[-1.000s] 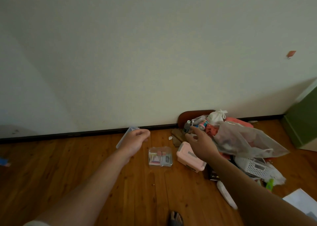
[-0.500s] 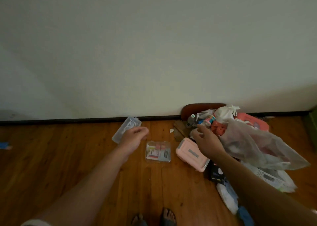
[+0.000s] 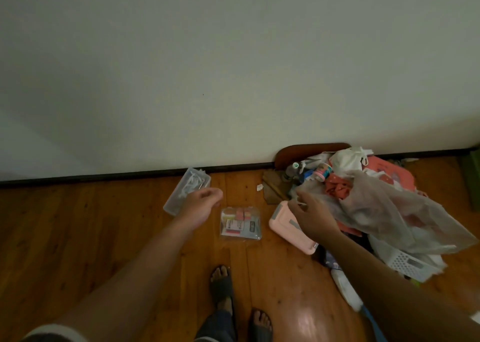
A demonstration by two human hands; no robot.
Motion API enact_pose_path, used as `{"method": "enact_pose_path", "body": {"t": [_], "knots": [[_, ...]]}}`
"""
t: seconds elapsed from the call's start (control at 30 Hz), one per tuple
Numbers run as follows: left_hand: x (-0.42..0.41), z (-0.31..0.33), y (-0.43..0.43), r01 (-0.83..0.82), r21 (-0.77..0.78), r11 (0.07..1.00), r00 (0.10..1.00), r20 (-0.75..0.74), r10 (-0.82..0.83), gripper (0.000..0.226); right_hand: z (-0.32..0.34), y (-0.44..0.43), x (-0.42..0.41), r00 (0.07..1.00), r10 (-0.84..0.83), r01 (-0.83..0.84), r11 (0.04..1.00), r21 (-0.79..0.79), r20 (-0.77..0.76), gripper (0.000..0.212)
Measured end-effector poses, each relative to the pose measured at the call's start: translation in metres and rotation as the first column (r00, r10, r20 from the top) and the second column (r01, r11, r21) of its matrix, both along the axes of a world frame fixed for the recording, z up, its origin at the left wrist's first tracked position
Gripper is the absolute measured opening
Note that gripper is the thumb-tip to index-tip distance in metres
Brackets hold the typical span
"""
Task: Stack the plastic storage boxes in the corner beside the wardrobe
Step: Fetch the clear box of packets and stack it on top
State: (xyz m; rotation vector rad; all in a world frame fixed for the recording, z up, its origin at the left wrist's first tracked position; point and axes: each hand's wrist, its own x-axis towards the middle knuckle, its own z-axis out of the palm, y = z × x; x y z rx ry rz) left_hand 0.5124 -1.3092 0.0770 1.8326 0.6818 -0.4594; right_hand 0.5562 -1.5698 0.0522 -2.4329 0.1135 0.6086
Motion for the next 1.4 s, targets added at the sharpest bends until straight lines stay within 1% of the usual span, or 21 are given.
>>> {"method": "enact_pose_path", "body": {"t": [0.1,0.3,0.4,0.47,0.57,0.7,0.73,0.8,0.83,0.97,1.1,1.2,1.23,1.33,1.4], "knots": [[0.017,-0.018,0.014,0.019,0.007,1.0,0.999,-0.035,-0.019,0.033,-0.013,0.012,0.01,0.999,-0.028,0.027,0.999,-0.045,-0.025,0.056],[0.039,-0.057,0.032,0.019,0.013,1.0,0.997,-0.076,-0.018,0.034,-0.054,0.033,0.026,0.994,-0.025,0.023,1.0,-0.02,-0.108,0.055],[0.044,-0.073,0.035,0.062,0.07,0.996,0.996,-0.066,-0.057,0.034,-0.073,0.038,0.035,0.991,-0.035,0.031,0.999,-0.033,-0.127,0.056],[0.051,-0.089,0.034,0.075,0.113,0.991,0.996,-0.056,-0.069,0.034,-0.092,0.038,0.044,0.99,-0.032,0.03,0.999,-0.014,-0.136,0.056],[0.059,-0.113,0.031,0.04,0.118,0.992,0.998,-0.053,-0.034,0.035,-0.121,0.036,0.052,0.988,-0.011,0.012,1.0,0.001,-0.152,0.057],[0.067,-0.164,0.022,0.007,0.103,0.995,0.996,-0.086,0.002,0.035,-0.175,0.034,0.06,0.977,0.008,-0.005,1.0,0.015,-0.212,0.057],[0.069,-0.177,0.021,0.011,0.104,0.995,0.995,-0.095,-0.001,0.035,-0.186,0.034,0.061,0.975,0.004,0.002,1.0,0.026,-0.223,0.052],[0.072,-0.209,0.017,0.008,0.111,0.994,0.993,-0.119,0.006,0.034,-0.214,0.035,0.061,0.969,0.0,0.017,0.998,0.065,-0.247,0.033],[0.073,-0.223,0.017,0.008,0.11,0.994,0.992,-0.128,0.007,0.033,-0.225,0.036,0.062,0.969,0.001,0.019,0.997,0.078,-0.245,0.03],[0.081,-0.283,0.01,0.01,0.103,0.995,0.988,-0.152,0.006,0.03,-0.283,0.045,0.065,0.965,0.034,-0.008,0.995,0.1,-0.261,0.039],[0.087,-0.336,0.006,0.0,0.122,0.993,0.989,-0.147,0.018,0.03,-0.336,0.049,0.069,0.966,0.027,0.004,0.993,0.12,-0.256,0.039],[0.087,-0.374,0.002,-0.017,0.106,0.994,0.986,-0.163,0.034,0.031,-0.373,0.05,0.074,0.972,0.013,0.021,0.99,0.139,-0.236,0.037],[0.085,-0.388,0.001,-0.025,0.097,0.995,0.985,-0.166,0.041,0.031,-0.384,0.051,0.075,0.972,0.006,0.03,0.989,0.148,-0.235,0.035],[0.079,-0.422,0.002,-0.026,0.093,0.995,0.981,-0.187,0.043,0.033,-0.41,0.053,0.074,0.964,-0.017,0.063,0.984,0.167,-0.266,0.017],[0.074,-0.449,0.004,-0.003,0.085,0.996,0.976,-0.218,0.022,0.035,-0.431,0.054,0.073,0.956,-0.028,0.081,0.981,0.174,-0.291,0.013]]}}
